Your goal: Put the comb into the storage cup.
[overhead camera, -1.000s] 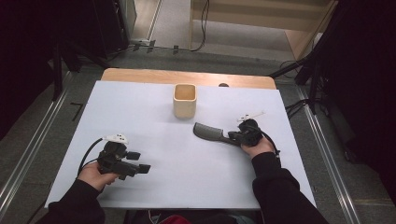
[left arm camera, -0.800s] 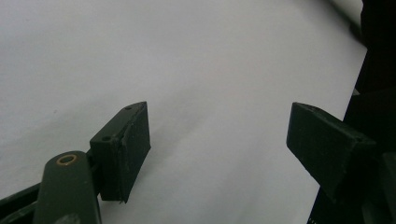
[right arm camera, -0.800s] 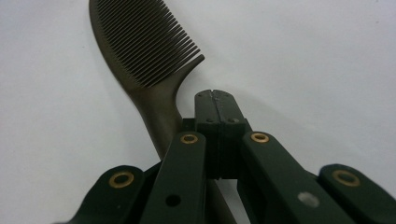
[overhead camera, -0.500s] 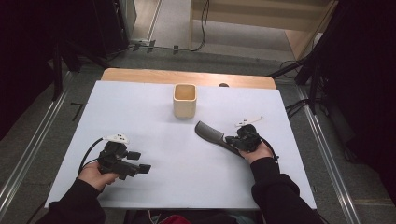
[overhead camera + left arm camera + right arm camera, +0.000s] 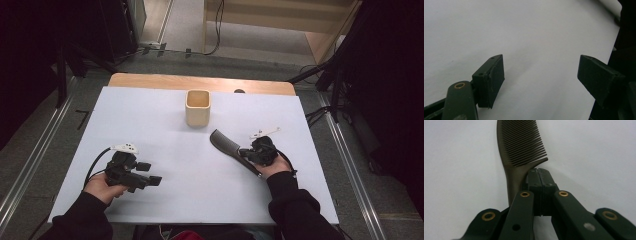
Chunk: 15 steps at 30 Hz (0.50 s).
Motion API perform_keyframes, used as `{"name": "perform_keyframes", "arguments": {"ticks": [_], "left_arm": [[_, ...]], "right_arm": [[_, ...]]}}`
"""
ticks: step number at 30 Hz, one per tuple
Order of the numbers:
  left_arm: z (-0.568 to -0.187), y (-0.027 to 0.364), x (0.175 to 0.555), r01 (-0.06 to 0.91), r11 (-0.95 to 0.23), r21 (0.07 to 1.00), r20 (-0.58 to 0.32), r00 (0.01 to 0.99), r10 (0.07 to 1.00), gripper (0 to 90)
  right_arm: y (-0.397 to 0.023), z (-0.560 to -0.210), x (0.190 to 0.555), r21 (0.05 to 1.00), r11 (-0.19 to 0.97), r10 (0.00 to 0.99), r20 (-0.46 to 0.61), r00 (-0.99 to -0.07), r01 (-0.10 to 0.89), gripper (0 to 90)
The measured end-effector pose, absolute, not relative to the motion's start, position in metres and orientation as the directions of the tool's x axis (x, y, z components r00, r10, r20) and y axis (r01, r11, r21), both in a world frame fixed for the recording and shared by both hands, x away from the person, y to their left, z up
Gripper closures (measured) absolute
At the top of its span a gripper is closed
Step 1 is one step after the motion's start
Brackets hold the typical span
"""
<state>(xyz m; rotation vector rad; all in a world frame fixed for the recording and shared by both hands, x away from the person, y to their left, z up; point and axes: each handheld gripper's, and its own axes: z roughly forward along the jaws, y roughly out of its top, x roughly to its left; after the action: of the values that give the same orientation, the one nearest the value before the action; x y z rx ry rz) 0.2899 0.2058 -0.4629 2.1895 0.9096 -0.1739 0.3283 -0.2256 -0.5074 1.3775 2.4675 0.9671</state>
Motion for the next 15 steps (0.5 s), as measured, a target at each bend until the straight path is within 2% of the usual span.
{"name": "perform_keyframes", "arguments": {"ticks": [8,15], "left_arm": [[-0.463,0.206,0.29,0.658,-0.469,0.589,-0.381,0.738,0.557,22.1],[-0.463,0.206,0.29,0.659,-0.466,0.591,-0.382,0.737,0.557,22.1]], "right_arm": [[-0.238,-0.484,0.319,0.679,0.305,0.814,0.178,-0.552,0.668,80.4],[-0.243,-0.464,0.304,0.74,0.26,0.783,0.214,-0.584,0.62,67.2]]}}
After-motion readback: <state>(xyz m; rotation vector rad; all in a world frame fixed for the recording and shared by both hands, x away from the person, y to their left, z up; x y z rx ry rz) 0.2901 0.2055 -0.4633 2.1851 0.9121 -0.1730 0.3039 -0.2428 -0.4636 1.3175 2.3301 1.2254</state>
